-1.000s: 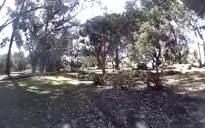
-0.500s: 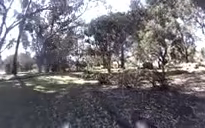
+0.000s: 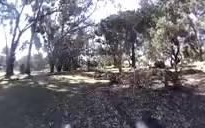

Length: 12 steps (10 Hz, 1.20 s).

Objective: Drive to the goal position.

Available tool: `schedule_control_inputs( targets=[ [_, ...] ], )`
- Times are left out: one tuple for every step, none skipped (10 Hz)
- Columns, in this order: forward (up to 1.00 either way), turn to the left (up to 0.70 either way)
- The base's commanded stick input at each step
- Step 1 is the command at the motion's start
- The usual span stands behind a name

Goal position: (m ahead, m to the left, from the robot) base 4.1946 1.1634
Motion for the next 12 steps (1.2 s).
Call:
schedule_control_inputs(
  targets=[
    [0.00,0.45],
    [0.00,0.45],
    [0.00,0.45],
    [0.00,0.28],
    [0.00,0.03],
    [0.70,0.00],
    [0.70,0.00],
    [0.70,0.00],
    [0.70,0.00],
    [0.70,0.00],
    [0.70,0.00],
    [0.70,0.00]
  ],
)
